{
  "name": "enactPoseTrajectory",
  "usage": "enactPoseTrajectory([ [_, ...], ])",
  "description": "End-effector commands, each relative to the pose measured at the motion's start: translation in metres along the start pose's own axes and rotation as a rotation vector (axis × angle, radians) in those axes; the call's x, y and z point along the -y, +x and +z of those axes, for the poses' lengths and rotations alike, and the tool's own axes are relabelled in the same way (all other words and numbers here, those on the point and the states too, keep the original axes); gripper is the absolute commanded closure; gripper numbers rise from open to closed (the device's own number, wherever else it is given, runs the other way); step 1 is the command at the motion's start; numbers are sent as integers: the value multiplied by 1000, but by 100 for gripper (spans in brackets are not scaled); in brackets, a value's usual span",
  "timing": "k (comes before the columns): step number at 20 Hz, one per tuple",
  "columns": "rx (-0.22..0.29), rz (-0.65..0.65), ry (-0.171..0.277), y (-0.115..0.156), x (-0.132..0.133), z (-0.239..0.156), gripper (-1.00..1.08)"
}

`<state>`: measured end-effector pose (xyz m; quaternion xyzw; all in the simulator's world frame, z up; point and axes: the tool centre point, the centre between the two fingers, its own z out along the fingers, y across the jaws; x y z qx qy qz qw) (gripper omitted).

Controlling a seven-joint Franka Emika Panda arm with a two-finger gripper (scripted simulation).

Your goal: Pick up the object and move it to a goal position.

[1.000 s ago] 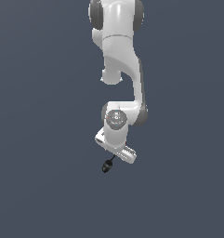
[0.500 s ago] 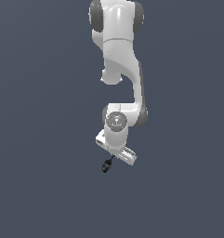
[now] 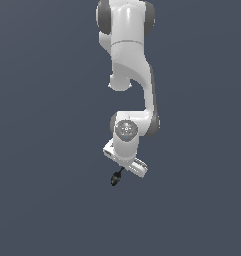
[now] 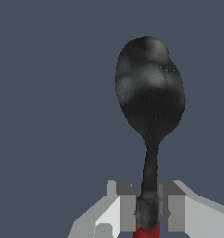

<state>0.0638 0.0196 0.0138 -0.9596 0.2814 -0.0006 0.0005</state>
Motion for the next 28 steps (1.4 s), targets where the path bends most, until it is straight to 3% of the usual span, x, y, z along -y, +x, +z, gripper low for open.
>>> enactPoseTrajectory([
  [1, -1, -1, 1, -3, 7, -5, 108],
  [7, -1, -1, 0, -21, 44, -29, 108],
  [20, 0, 0, -1, -71, 158, -102, 108],
  [28, 1, 1, -1, -85, 194, -124, 108],
])
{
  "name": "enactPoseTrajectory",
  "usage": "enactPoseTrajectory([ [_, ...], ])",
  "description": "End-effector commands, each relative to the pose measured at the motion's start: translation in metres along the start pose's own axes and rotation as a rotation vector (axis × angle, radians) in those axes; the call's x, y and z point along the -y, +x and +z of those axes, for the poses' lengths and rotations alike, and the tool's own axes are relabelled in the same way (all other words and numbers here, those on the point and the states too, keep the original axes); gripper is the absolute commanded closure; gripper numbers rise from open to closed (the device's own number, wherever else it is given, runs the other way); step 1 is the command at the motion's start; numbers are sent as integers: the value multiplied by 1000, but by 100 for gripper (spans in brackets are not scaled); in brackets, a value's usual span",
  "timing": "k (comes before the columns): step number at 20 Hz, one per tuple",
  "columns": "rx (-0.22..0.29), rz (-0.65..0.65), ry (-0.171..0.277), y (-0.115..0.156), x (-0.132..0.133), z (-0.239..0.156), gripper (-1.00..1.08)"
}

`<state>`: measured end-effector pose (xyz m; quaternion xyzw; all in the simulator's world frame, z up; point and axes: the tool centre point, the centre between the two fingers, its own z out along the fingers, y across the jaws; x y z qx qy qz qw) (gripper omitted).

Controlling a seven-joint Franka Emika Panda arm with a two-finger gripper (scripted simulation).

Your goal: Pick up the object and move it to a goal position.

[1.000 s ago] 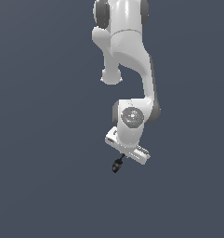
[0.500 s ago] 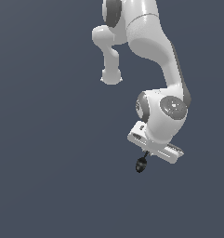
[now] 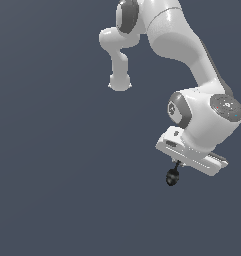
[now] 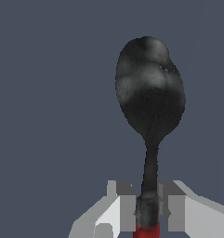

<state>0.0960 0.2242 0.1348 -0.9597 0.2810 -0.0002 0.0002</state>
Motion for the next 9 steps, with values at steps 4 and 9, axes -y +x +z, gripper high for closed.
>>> enactPoseTrajectory([
  [4, 0, 2, -1, -4, 12, -7, 108],
  [9, 0, 2, -1, -3, 13, -8, 108],
])
